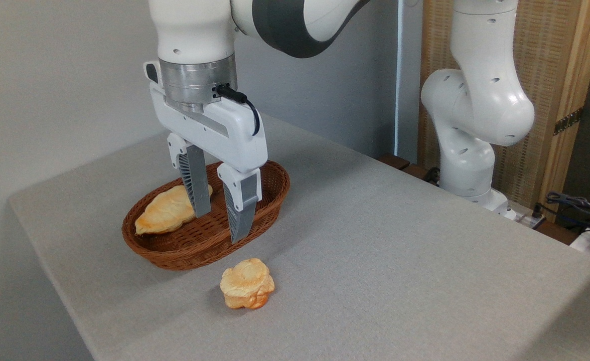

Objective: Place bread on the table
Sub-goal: 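Lower the gripper onto the bread roll inside the basket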

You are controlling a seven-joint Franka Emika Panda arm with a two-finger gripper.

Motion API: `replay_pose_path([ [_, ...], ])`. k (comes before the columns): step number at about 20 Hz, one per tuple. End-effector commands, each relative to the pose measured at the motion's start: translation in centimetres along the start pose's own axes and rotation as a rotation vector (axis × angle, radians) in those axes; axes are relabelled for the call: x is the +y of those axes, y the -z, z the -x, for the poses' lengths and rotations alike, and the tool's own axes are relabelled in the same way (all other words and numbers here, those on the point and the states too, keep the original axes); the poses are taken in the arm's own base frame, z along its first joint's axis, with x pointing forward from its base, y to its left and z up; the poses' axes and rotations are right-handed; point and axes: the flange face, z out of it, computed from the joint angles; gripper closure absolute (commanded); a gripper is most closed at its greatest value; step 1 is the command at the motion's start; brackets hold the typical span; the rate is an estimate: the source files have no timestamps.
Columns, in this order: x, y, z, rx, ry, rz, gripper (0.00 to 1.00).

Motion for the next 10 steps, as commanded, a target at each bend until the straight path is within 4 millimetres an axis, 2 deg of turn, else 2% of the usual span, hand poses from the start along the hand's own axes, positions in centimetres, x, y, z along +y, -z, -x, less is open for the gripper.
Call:
replay_pose_path([
  [1, 0.2, 0.6, 0.0, -0.009, 0.010, -0.008, 0.00],
  [6, 1.2, 0.4, -0.7, -0.005, 0.036, 0.006, 0.00],
  [10, 4.5, -1.1, -2.8, 0.007, 0.042, 0.071, 0.00],
])
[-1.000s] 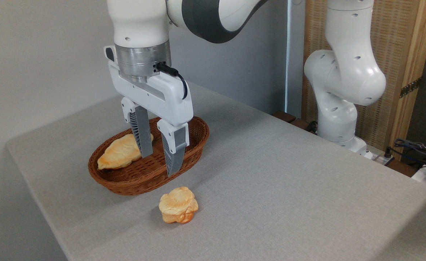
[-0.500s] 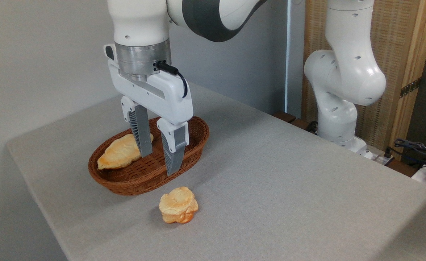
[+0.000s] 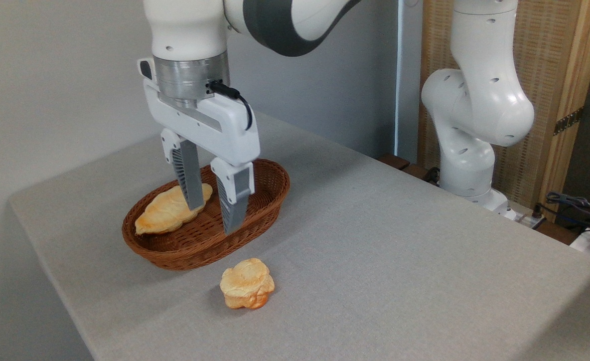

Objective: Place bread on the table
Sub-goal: 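Lower the gripper onto the bread roll inside the basket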

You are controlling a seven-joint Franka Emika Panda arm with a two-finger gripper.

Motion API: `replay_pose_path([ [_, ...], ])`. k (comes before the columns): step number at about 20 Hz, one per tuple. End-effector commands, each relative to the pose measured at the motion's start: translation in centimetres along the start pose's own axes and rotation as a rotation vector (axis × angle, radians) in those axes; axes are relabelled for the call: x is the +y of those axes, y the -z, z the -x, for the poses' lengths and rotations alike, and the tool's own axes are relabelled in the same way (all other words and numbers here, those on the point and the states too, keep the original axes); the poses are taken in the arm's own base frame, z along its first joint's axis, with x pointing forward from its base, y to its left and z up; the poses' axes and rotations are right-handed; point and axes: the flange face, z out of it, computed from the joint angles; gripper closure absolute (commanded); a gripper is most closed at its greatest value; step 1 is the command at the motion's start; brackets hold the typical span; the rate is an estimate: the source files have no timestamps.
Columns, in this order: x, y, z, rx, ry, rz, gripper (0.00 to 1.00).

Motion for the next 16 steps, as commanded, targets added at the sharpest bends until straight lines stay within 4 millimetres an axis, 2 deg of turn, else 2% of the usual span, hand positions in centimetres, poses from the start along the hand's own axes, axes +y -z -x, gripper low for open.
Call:
replay_pose_path([
  [1, 3.7, -1.4, -1.9, -0.002, 0.004, 0.066, 0.00],
  [3, 5.5, -2.2, -3.2, 0.006, -0.017, 0.092, 0.00],
  [9, 12.5, -6.6, -7.5, -0.025, -0.140, 0.149, 0.00],
  [12, 14.3, -8.0, -8.9, -0.004, -0.168, 0.154, 0.00],
  [16, 14.9, -9.0, -10.3, 0.056, -0.127, 0.162, 0.00],
])
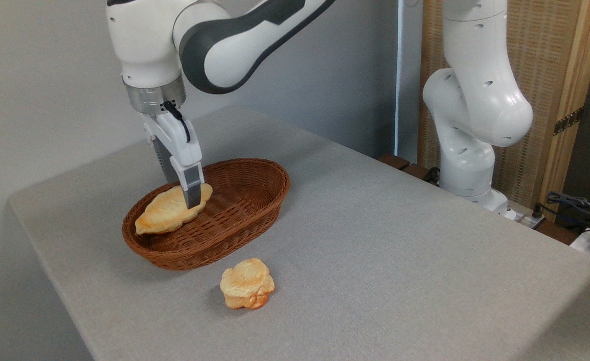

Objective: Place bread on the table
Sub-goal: 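Lower the gripper onto the bread roll inside the basket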

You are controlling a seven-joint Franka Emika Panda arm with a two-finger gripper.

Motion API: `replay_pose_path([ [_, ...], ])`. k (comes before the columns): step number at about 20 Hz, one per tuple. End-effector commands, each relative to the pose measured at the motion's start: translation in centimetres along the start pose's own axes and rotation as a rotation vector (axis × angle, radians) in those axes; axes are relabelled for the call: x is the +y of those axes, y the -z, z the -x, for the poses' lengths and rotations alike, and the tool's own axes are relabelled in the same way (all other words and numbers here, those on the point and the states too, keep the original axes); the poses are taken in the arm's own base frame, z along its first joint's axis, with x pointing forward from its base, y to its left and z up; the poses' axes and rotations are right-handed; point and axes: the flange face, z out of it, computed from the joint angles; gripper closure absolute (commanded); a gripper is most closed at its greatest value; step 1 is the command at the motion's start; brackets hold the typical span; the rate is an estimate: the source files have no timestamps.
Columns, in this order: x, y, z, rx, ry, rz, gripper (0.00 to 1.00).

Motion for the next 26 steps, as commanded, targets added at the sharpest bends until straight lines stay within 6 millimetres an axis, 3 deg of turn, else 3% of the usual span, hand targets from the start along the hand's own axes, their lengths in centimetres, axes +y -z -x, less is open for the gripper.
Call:
replay_pose_path([
  [1, 0.1, -1.0, -1.0, 0.044, 0.048, -0.001, 0.00],
  [9, -0.1, -3.2, -2.3, 0.074, 0.082, -0.012, 0.00],
  [19, 0.0, -3.5, -2.4, 0.074, 0.095, -0.004, 0.00],
  [26, -0.5, -5.4, -2.4, 0.046, 0.095, 0.008, 0.00],
])
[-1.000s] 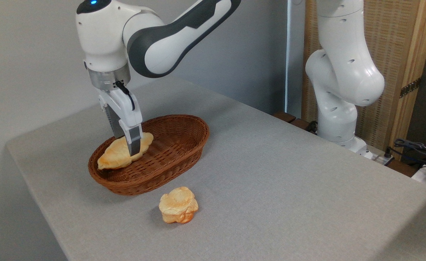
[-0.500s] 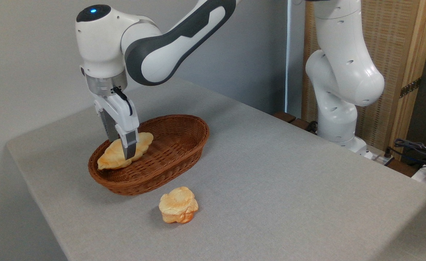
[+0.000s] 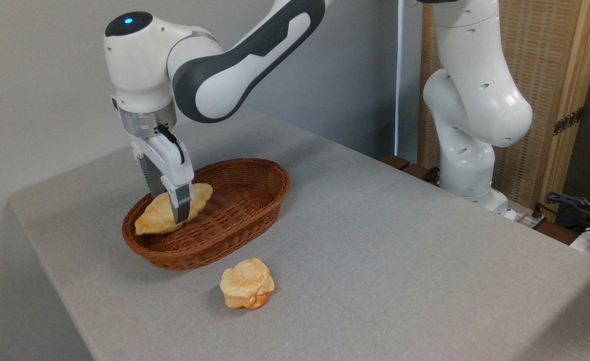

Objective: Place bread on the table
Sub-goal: 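Close the gripper on the bread roll in the basket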

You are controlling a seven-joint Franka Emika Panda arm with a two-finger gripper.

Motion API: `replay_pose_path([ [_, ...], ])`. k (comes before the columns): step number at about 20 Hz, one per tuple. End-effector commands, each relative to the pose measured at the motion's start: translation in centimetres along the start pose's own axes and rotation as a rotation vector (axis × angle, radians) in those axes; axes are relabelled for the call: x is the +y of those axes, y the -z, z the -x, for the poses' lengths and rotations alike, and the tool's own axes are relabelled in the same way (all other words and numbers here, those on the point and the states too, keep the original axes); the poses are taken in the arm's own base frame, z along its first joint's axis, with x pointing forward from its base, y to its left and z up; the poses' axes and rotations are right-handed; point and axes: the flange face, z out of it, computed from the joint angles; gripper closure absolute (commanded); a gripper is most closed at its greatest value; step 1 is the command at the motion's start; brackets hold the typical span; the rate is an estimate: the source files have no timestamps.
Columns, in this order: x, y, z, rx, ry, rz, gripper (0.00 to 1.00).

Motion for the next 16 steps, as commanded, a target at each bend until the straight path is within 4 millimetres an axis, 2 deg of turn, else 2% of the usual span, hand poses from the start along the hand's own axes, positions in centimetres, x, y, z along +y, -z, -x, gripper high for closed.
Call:
replay_pose_path([
  [1, -0.3, -0.9, -0.2, 0.003, 0.015, 0.005, 0.00],
  [8, -0.7, -2.1, 0.0, -0.034, -0.004, -0.013, 0.01],
  [10, -0.6, -2.2, 0.1, -0.041, -0.012, -0.022, 0.22],
  [12, -0.6, -2.1, 0.1, -0.042, -0.017, -0.027, 0.56],
  [13, -0.6, -2.1, 0.1, -0.042, -0.017, -0.027, 0.68],
  [14, -0.7, -2.1, 0.1, -0.043, -0.016, -0.025, 0.72],
  [16, -0.7, -2.0, 0.1, -0.041, -0.015, -0.026, 0.72],
])
